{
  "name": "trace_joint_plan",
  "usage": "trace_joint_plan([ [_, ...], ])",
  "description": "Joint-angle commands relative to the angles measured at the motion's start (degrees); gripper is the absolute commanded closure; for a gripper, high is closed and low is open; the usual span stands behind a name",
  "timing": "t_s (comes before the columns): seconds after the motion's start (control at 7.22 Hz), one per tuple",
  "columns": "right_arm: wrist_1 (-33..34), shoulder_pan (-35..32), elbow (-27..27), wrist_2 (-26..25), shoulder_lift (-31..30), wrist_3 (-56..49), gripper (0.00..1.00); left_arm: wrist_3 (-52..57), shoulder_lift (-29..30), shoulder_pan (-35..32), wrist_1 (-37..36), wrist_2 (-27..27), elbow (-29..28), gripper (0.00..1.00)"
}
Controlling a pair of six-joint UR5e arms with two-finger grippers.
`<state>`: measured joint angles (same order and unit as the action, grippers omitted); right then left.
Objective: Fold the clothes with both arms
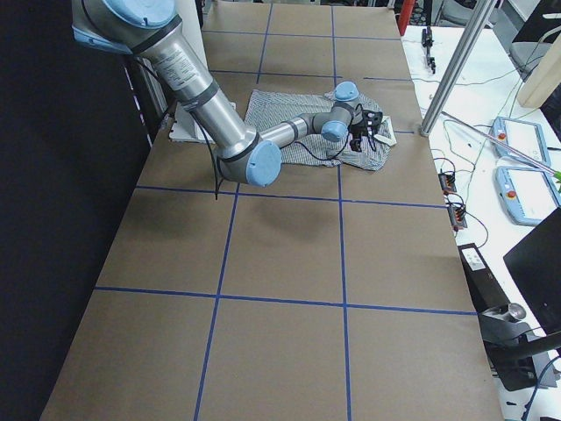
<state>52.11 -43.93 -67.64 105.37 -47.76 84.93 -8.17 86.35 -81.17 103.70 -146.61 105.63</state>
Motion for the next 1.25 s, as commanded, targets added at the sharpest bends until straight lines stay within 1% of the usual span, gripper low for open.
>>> trace_joint_plan([
  [0.0, -0.2, -2.4, -12.9, 6.3, -10.5, 0.0, 0.0, -18.9, 4.8, 8.6, 16.0, 0.4, -5.1, 0.0],
  [0.14, -0.3, -3.1, -18.5, 8.0, -15.9, -0.1, 0.0, -27.2, 10.8, 14.1, 16.8, 2.7, -8.0, 0.0],
  [0.28, -0.2, -3.5, -21.5, 8.9, -18.6, -0.1, 0.0, -35.9, 16.4, 19.7, 16.7, 8.7, -11.0, 0.0],
  [0.42, -0.2, -3.8, -22.6, 9.3, -19.5, -0.1, 0.0, -41.5, 22.2, 24.0, 16.7, 14.2, -15.6, 0.0],
  [0.55, -0.2, -3.8, -23.1, 9.3, -20.1, -0.1, 0.0, -46.7, 27.0, 27.7, 16.8, 23.1, -19.8, 0.0],
  [0.69, -0.2, -3.7, -23.2, 9.3, -20.3, -0.1, 0.0, -48.1, 29.5, 30.1, 16.9, 27.8, -22.9, 0.01],
  [0.83, -0.2, -3.8, -23.2, 9.2, -20.4, -0.1, 0.0, -48.0, 31.2, 30.3, 16.8, 28.3, -25.1, 0.04],
  [0.97, -0.2, -3.8, -23.3, 9.2, -20.5, -0.1, 0.0, -47.9, 33.3, 30.4, 16.9, 30.4, -27.8, 0.07],
  [1.11, -0.2, -3.8, -23.3, 9.1, -20.7, -0.1, 0.0, -48.0, 34.8, 32.3, 16.9, 33.1, -30.0, 0.11],
])
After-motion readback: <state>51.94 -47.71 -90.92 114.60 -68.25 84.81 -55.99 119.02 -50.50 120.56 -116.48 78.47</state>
